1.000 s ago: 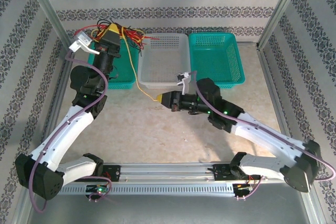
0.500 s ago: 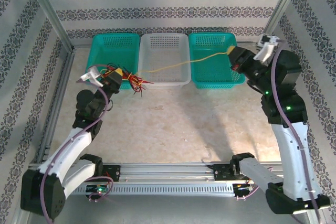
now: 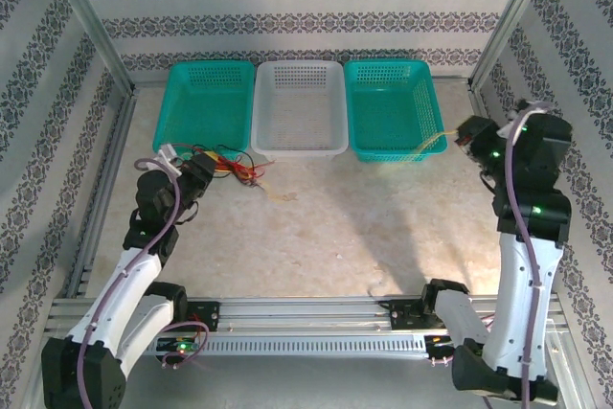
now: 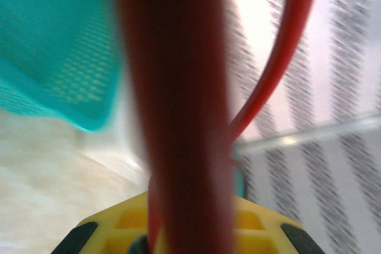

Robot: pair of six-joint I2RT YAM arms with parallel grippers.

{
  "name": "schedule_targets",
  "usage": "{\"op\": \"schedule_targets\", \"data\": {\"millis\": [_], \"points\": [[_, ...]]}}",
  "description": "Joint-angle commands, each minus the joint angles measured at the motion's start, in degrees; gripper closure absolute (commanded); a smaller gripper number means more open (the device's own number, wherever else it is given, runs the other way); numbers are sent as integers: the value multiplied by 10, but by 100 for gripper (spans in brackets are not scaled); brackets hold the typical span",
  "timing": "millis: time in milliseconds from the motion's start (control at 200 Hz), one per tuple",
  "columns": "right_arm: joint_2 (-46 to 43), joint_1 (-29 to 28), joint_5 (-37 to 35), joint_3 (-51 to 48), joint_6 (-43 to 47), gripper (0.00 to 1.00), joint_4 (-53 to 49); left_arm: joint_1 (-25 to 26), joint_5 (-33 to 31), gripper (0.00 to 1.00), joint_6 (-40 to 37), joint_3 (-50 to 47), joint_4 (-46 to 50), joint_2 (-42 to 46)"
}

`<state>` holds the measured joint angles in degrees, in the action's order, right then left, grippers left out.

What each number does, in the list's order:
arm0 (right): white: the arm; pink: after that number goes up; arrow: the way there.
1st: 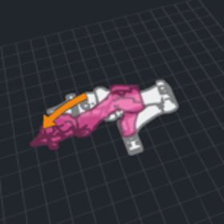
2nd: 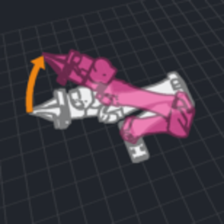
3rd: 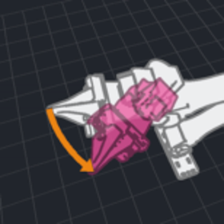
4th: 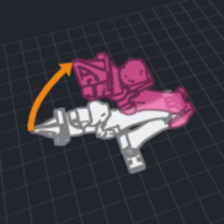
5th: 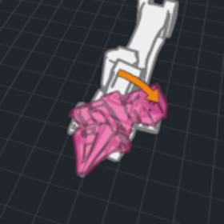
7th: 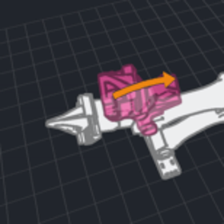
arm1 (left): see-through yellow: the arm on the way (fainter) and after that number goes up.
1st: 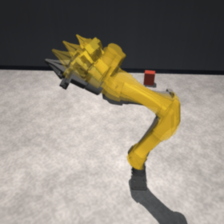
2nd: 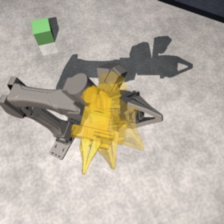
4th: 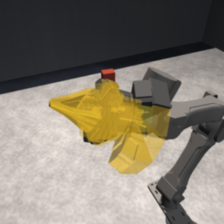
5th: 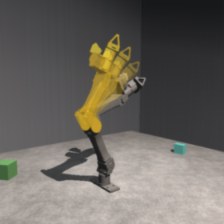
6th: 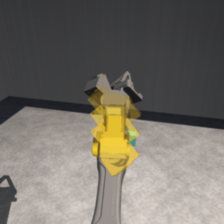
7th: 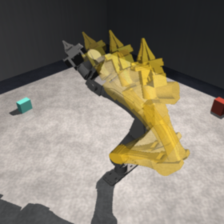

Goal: Untangle the cables

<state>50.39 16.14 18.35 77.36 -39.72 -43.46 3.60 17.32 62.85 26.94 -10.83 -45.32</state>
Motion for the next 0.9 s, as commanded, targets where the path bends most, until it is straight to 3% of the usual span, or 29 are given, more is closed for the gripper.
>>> {"op": "schedule_targets", "data": {"millis": [0, 145, 225, 460, 600, 620, 695, 700, 720, 730, 819, 894], "points": [[-11, 56, -41, 20, 15, 100, 12, -40, -78, 100, -40, 28, 169, -2], [-7, 55, -3, 32, 4, 100, 39, -38, -39, 100, -38, 29, 152, -38], [1, 51, 32, 37, -6, 100, 56, -11, -16, 100, -41, 32, 122, -64], [8, 40, 67, 62, -10, 100, 61, 191, -41, 100, -46, 36, 21, -183], [12, 35, 83, 71, -18, 100, 62, 255, -52, 100, -10, 29, -63, -265], [13, 33, 86, 71, -18, 100, 63, 261, -52, 91, -6, 33, -67, -275], [16, 24, 94, 68, -22, 100, 69, 280, -40, 44, -2, 55, -55, -298], [16, 22, 94, 68, -22, 100, 70, 280, -39, 40, -3, 56, -54, -298], [17, 19, 94, 67, -21, 100, 72, 285, -34, 7, -6, 60, -53, -300], [18, 16, 94, 67, -21, 100, 72, 287, -34, 1, -8, 61, -51, -300], [24, -10, 81, 71, -7, 100, 67, 296, -14, 0, -30, 70, -22, -280], [30, -28, 73, 78, 4, 100, 63, 295, -36, 1, -83, 95, 94, -228]]}}
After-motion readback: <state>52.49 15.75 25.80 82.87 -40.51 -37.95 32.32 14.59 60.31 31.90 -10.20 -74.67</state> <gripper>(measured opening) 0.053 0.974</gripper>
